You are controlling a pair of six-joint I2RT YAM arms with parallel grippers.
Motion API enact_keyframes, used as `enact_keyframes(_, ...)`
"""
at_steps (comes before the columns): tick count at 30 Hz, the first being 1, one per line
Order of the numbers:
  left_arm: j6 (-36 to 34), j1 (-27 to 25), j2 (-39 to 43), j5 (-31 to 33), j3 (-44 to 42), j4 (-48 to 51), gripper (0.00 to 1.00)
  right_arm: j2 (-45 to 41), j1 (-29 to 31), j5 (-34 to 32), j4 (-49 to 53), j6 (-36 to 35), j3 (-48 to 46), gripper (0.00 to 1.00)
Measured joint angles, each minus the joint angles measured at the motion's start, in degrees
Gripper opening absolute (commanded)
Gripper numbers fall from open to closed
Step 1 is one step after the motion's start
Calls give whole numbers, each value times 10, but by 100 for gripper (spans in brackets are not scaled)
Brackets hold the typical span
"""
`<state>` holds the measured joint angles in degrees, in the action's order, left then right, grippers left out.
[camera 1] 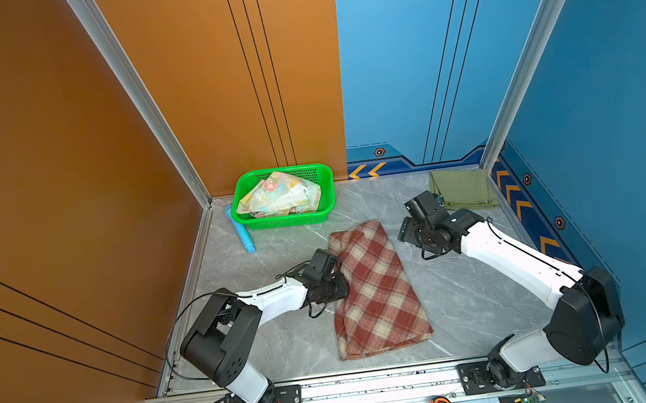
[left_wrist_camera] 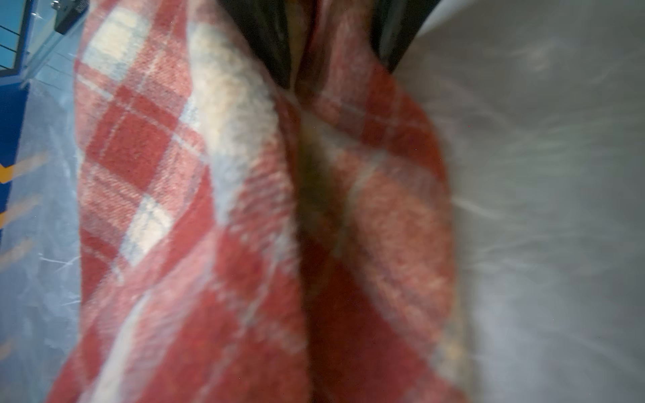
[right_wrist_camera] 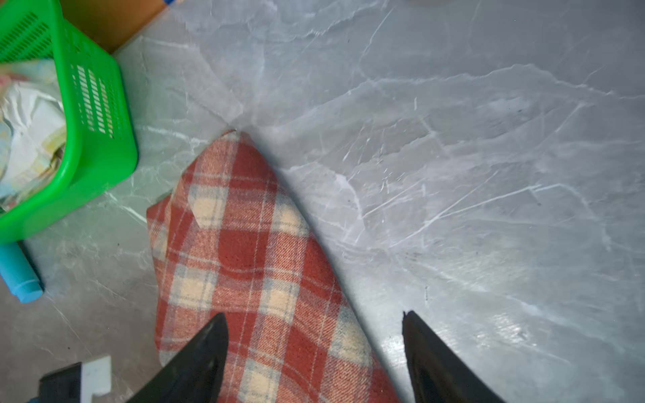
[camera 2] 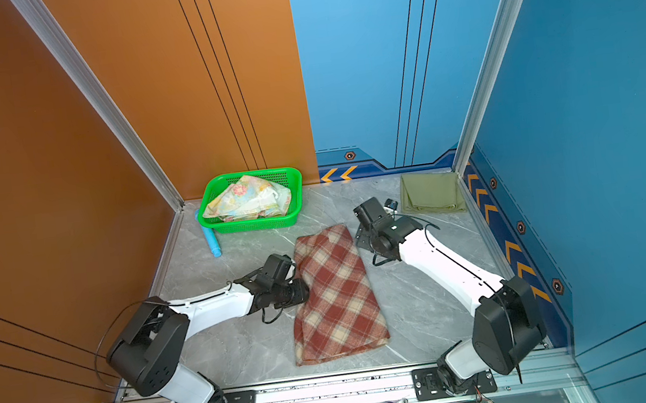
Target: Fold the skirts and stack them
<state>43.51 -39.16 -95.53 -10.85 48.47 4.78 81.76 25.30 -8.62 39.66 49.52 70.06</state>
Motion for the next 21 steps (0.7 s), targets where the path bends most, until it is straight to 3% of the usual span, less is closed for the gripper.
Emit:
enact_keyframes(4,10,-63,-73,-16,89,-13,74,-23,-43,20,17,-45,0,80)
enact_keyframes(9,11,-98,-83,-47,110,-13,76,-29,-50,33,40,-82,-16,80)
enact_keyframes(17,-11,-9,37,-44,33,59,70,-30,-23,40,57,-103,-42,77)
enact_keyframes(21,-34,50,106,-29,33,104,66,49,35,40,58,-129,13,77)
